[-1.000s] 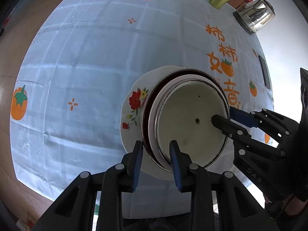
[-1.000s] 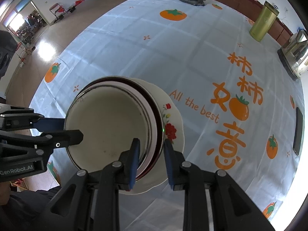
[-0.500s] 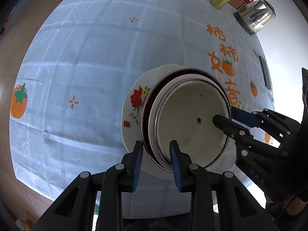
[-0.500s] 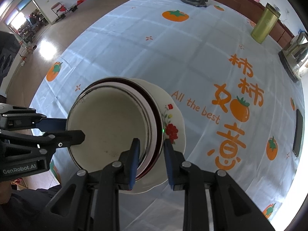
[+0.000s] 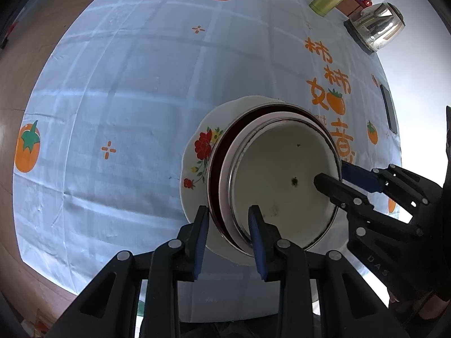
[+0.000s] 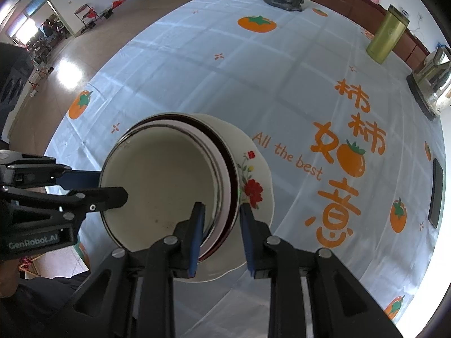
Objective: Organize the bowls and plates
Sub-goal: 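Lower the nested bowl stack onto the floral plates with both grippers, then open both grippers and lift them away from the stack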
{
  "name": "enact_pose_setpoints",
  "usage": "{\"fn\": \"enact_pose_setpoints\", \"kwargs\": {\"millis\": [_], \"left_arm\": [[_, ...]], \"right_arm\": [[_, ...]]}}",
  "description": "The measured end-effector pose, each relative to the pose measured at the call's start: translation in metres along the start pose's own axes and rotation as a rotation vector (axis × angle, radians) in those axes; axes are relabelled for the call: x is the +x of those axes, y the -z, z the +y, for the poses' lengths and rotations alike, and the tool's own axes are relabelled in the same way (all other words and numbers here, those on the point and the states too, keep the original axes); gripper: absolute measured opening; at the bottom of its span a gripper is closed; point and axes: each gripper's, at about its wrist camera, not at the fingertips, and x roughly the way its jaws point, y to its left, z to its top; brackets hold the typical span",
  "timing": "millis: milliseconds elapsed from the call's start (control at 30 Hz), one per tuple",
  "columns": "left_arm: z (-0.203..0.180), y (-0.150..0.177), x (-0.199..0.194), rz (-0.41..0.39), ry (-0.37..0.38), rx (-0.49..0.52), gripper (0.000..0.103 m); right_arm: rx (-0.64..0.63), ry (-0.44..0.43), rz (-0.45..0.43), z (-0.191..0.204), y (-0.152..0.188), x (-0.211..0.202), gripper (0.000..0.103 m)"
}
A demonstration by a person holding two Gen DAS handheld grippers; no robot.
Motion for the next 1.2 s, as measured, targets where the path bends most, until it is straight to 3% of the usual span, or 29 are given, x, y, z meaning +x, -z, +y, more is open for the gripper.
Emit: {"fn": "enact_pose_setpoints", "kwargs": {"millis": [233,300,500,733,933,1200], "left_arm": [[-0.004,-0.001,-0.007,-0.038,-0.013,0.024,0.034],[-0.006,0.000,-0.011,-0.055,-0.021,0.034,0.039],[-0.008,0.002,-0.015,-0.071,-0.033,0.044,0.044],[-0.013,0.013,-0.026,-0.120,-0.074,0.079,0.044],[-0.028,0.025,-0.052,-0.266,-0.139,0.154,0.044],[-0.044,0.041,-0.092,-0.472,-0.171,0.227,0.049]], "right_arm": [[0.019,-0.006,-0.013,-0.003,0.001,0.003,0.027],[0.027,-0.011,-0.025,-0.003,0.002,0.001,0.049],[0.019,0.016,-0.051,0.002,0.007,-0.005,0.061],[0.033,0.024,-0.102,0.003,0.017,-0.019,0.062],[0.059,0.109,-0.280,0.005,0.029,-0.062,0.063],[0.114,0.220,-0.541,0.014,0.056,-0.122,0.076]]}}
